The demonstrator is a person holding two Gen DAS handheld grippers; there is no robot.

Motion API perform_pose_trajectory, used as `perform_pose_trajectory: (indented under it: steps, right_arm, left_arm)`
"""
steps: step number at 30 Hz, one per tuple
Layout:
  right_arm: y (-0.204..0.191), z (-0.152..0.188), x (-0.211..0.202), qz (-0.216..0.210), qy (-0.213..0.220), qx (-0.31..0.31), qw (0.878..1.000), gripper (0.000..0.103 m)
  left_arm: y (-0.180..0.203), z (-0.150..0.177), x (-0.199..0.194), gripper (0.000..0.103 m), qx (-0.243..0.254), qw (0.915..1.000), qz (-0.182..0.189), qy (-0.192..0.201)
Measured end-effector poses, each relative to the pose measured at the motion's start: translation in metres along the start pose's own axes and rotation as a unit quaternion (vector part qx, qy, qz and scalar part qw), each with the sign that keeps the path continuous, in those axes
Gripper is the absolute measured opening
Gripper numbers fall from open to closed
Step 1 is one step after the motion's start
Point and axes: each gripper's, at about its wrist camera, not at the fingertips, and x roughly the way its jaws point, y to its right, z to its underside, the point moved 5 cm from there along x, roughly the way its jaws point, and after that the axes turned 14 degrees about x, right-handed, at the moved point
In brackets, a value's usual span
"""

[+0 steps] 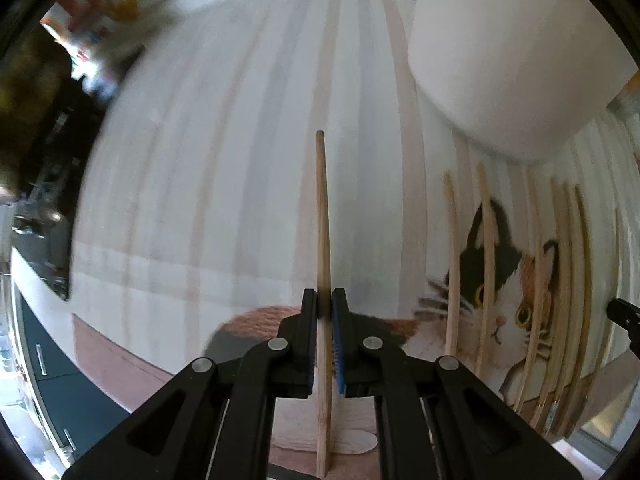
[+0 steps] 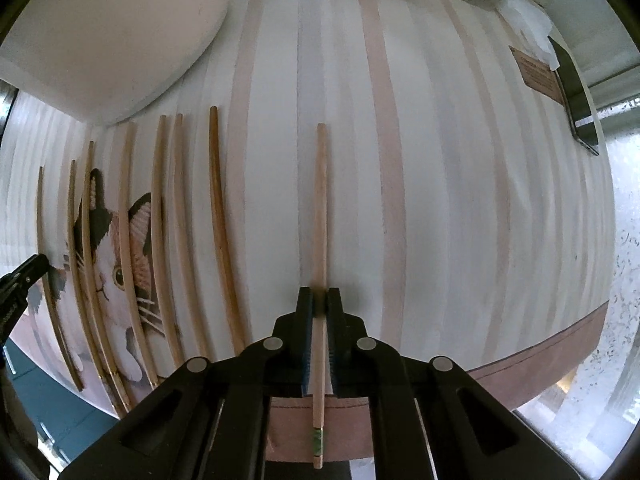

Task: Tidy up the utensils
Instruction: 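Lift the left gripper's chopstick upright over the pink holder while the right gripper carries its chopstick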

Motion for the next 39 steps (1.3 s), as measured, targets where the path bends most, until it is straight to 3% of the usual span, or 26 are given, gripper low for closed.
perform_pose_trajectory:
  steps: [6, 14, 19, 24, 27, 33, 39]
  right_arm:
    - [0.009, 0.002, -0.044, -0.031, 0.07, 0.01, 0.997, 0.007]
    - [0.0, -0.008, -0.126, -0.088, 0.166, 0.02, 0.982, 0.007]
    - [0.006, -0.045, -0.181, -0.139, 0.221, 0.035, 0.965, 0.007]
    - [0.0, -0.072, -0.258, -0.204, 0.284, 0.051, 0.936, 0.007]
    - [-0.01, -0.093, -0.304, -0.235, 0.318, 0.05, 0.917, 0.007]
    - [-0.035, -0.136, -0.35, -0.278, 0.352, 0.058, 0.892, 0.007]
    - [-0.065, -0.177, -0.356, -0.3, 0.355, 0.072, 0.882, 0.007]
  left_arm:
    - [-0.016, -0.017, -0.068, 0.005, -0.029, 0.9951, -0.04, 0.086]
    - [-0.047, -0.043, -0.161, 0.005, -0.086, 0.9778, -0.03, 0.189]
    - [-0.059, -0.059, -0.24, 0.005, -0.133, 0.954, 0.011, 0.269]
    - [-0.071, -0.084, -0.309, 0.005, -0.159, 0.9261, 0.052, 0.338]
    - [-0.074, -0.103, -0.336, 0.005, -0.164, 0.9138, 0.066, 0.365]
    - [-0.073, -0.145, -0.343, 0.005, -0.179, 0.9, 0.083, 0.389]
    - [-0.069, -0.191, -0.311, 0.005, -0.191, 0.8984, 0.079, 0.388]
